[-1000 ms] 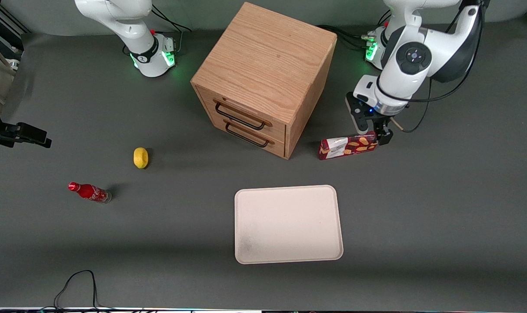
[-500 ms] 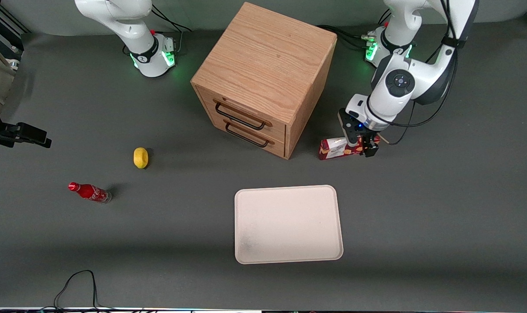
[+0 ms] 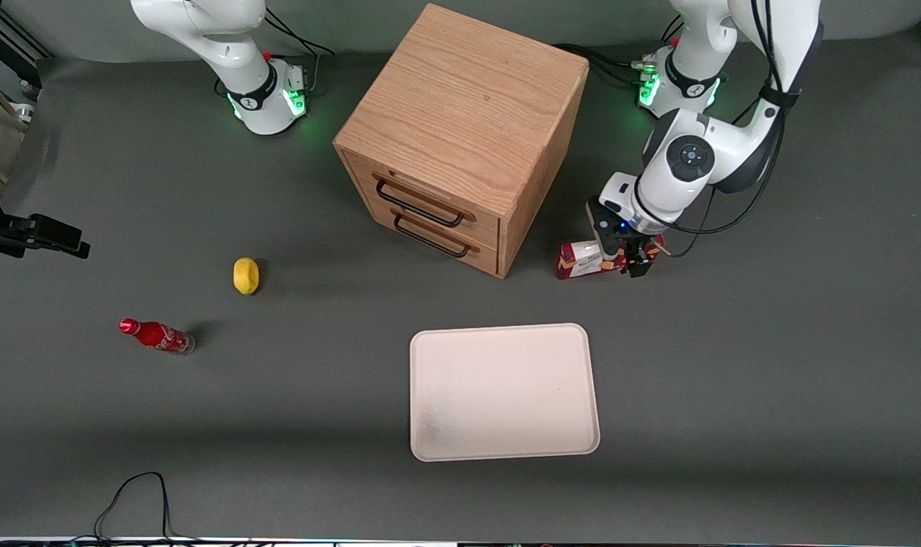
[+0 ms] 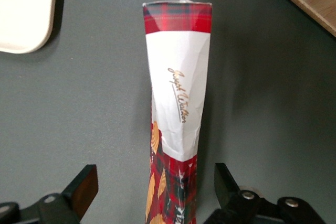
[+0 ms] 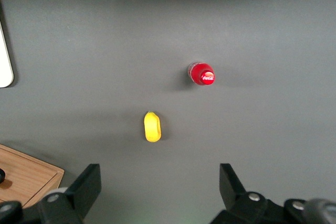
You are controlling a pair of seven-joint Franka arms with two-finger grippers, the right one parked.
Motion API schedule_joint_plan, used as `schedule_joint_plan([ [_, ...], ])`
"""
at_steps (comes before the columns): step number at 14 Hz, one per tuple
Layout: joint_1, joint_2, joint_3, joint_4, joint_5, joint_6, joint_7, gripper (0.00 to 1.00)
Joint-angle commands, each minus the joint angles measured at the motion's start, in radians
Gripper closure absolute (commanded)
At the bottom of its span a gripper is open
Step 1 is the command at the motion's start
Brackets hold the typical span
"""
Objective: Place red cookie box on tray
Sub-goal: 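Lower the left gripper and close it on the cookie box's end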
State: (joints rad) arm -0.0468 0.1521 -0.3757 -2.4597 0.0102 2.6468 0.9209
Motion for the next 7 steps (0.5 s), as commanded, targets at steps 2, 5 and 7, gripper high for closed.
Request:
schedule_joint_plan([
  [2,-0.008,-0.008,0.001,-0.015,0.107,0.038,0.018,0.7],
  [5,-0.007,-0.008,0.001,-0.021,0.139,0.041,-0.05,1.0],
  [7,-0.007,-0.003,0.001,-0.021,0.137,0.039,-0.053,1.0],
])
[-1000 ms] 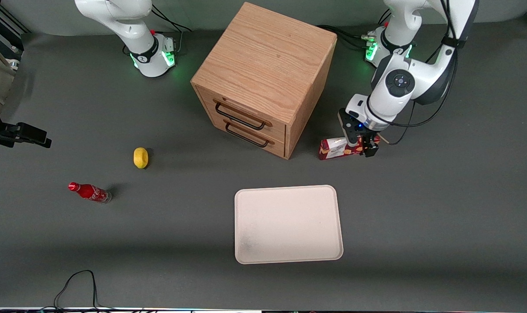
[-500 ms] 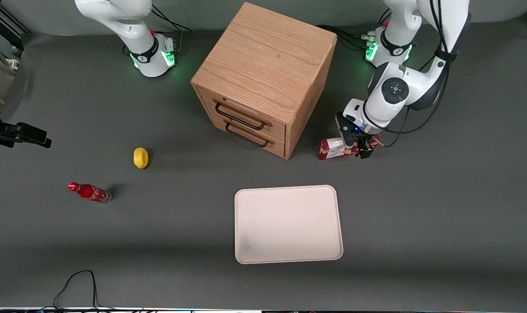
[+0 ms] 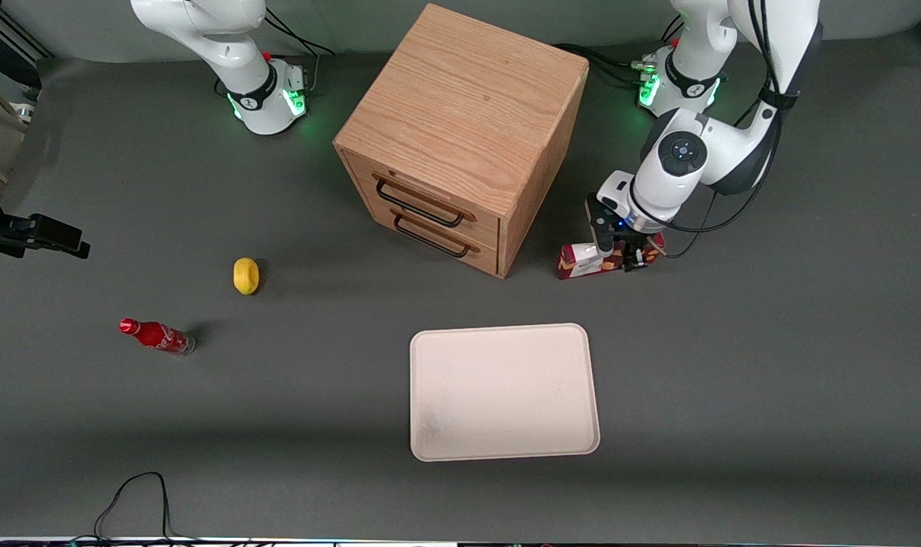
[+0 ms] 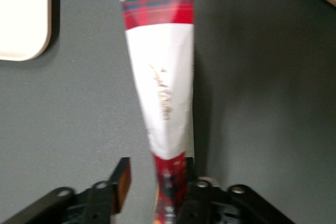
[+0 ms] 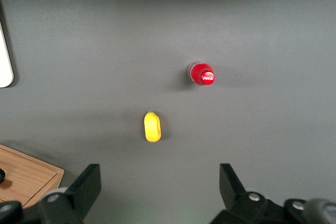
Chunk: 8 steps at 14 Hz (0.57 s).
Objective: Place red cookie box on tray
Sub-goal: 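Lower the left gripper and close it on the cookie box's end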
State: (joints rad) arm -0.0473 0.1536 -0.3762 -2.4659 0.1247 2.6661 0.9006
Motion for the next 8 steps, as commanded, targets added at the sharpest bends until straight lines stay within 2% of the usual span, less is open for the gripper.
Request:
schedule_joint_plan([
  [1,-0.006,-0.003,0.002,-0.015,0.023,0.018,-0.034,1.0],
  [8,0.0,-0.016,0.0,-0.002,0.023,-0.006,-0.048,1.0],
])
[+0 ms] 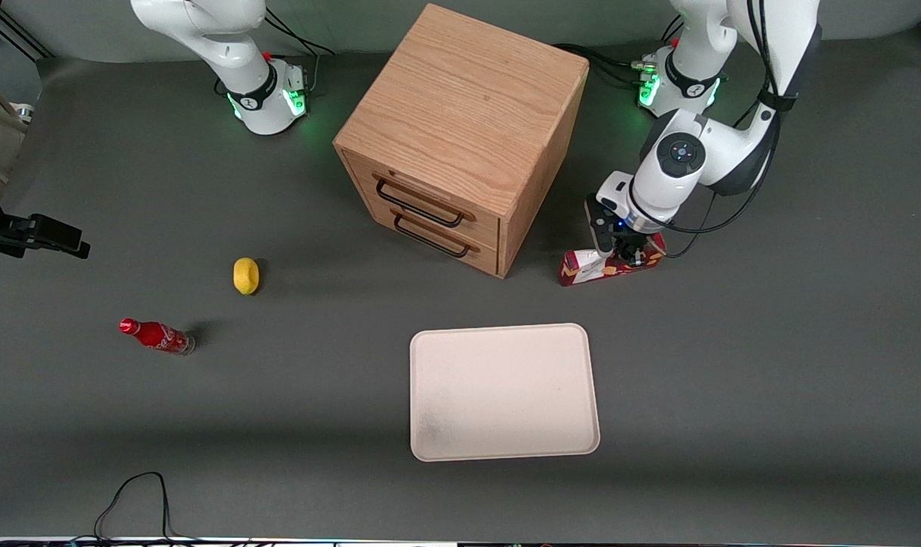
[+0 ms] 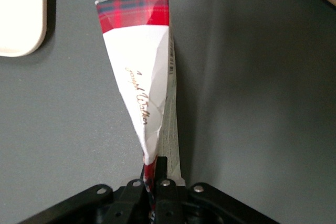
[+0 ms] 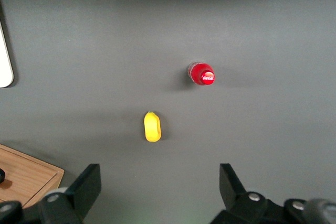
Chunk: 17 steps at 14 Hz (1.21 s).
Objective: Place red cookie box on tray
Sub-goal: 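Lift the cookie box upright with the left gripper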
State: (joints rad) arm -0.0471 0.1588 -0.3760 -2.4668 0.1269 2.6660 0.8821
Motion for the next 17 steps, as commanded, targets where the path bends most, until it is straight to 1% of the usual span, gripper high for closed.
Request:
schedule_joint_plan([
  [1,0.006,-0.033,0.0,0.009,0.019,-0.027,-0.031,1.0],
  [2,0.004,-0.057,0.0,0.031,0.019,-0.081,-0.035,1.0],
  [4,0.009,-0.099,0.002,0.145,0.019,-0.304,-0.028,1.0],
  [5,0.009,-0.116,0.003,0.228,0.016,-0.442,-0.031,1.0],
  [7,0.016,-0.105,0.005,0.447,0.016,-0.707,-0.025,1.0],
  [8,0.033,-0.102,0.005,0.542,0.016,-0.801,-0.023,1.0],
  [10,0.052,-0.101,0.009,0.691,0.008,-0.92,-0.018,1.0],
  [12,0.078,-0.091,0.019,0.838,-0.041,-1.035,-0.009,1.0],
  [13,0.084,-0.07,0.02,0.915,-0.044,-1.086,-0.006,1.0],
  [15,0.087,-0.027,0.02,1.043,-0.046,-1.144,-0.006,1.0],
  [17,0.087,-0.001,0.02,1.118,-0.049,-1.181,-0.011,1.0],
])
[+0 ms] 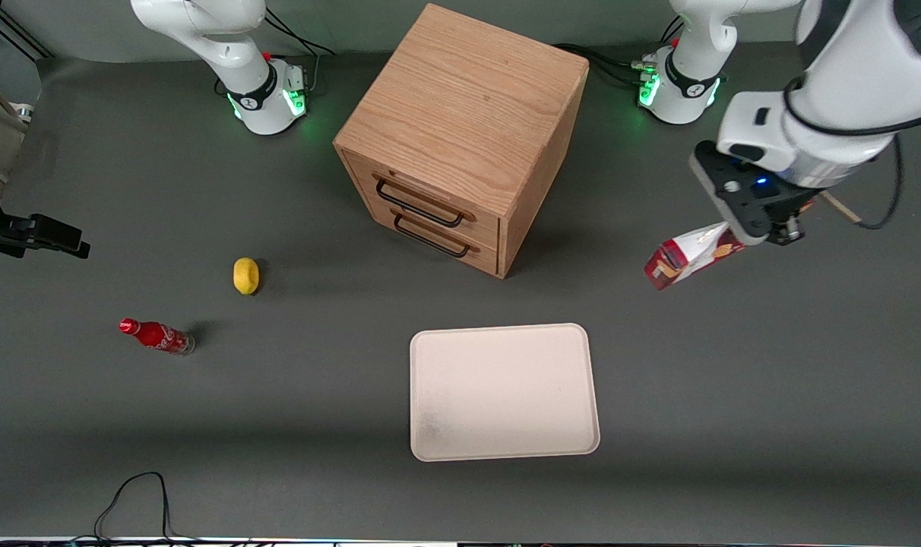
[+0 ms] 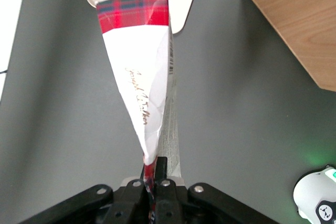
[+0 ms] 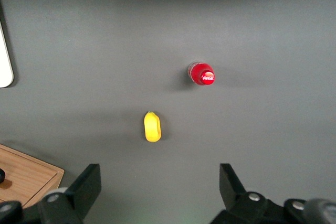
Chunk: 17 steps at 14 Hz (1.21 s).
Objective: Place red cookie box on tray
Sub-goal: 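Lift the cookie box upright with the left gripper, then carry the held box over the white tray's rim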
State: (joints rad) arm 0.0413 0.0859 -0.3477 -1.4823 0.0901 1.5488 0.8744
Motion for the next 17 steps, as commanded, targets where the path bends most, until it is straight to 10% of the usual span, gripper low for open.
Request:
schedule_joint_plan([
  [1,-0.003,0.086,-0.01,0.16,-0.013,-0.068,-0.017,1.0],
  [12,-0.122,0.247,-0.028,0.373,-0.029,-0.03,-1.056,1.0],
  [17,-0.217,0.446,-0.019,0.543,-0.013,-0.009,-1.243,1.0],
])
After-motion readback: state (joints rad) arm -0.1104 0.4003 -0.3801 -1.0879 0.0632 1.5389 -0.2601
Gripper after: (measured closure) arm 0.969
